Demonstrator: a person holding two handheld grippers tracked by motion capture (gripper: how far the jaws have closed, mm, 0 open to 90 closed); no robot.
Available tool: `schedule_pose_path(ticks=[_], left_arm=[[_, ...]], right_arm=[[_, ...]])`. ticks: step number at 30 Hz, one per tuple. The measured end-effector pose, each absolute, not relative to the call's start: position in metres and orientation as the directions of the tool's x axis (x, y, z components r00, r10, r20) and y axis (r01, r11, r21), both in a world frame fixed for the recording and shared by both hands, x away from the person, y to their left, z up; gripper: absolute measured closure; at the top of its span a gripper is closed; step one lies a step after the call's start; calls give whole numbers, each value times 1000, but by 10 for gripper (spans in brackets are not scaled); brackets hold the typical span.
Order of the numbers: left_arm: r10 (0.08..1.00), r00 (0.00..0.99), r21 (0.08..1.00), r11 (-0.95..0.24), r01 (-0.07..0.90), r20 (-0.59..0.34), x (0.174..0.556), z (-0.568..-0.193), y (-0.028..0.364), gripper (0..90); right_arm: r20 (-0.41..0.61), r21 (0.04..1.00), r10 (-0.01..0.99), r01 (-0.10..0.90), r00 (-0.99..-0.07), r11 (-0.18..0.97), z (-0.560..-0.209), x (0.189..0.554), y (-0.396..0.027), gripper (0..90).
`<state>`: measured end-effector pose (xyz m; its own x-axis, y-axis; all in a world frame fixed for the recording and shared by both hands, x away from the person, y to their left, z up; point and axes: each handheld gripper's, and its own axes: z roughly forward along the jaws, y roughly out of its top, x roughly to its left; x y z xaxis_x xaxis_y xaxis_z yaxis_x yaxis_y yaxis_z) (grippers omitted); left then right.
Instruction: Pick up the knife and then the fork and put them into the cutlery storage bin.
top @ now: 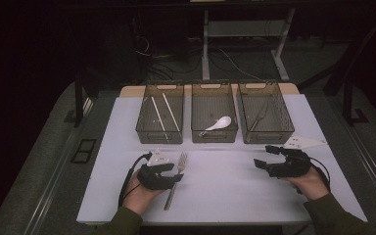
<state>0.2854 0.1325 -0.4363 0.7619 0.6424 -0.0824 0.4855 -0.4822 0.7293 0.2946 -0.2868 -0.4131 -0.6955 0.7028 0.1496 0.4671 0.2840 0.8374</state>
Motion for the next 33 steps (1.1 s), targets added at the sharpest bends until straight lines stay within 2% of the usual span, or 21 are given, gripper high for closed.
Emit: schedule_pose_path(ticks=[4, 11, 23, 33], left_arm=[[646, 757, 713, -487, 504, -94, 287, -439, 129, 564], [652, 751, 680, -505, 531, -103, 287, -442, 128, 617], [637, 768, 662, -547, 512, -67, 289, -444, 123, 741], [613, 784, 668, -545, 507, -95, 290, -444, 121, 758]], right_arm=[[153, 834, 702, 472, -696, 286, -416, 295, -287, 250], [160, 831, 712, 482, -684, 276, -417, 296, -289, 250], [173, 830, 720, 494, -672, 261, -417, 297, -291, 250], [188, 832, 719, 497, -669, 245, -417, 298, -292, 250]])
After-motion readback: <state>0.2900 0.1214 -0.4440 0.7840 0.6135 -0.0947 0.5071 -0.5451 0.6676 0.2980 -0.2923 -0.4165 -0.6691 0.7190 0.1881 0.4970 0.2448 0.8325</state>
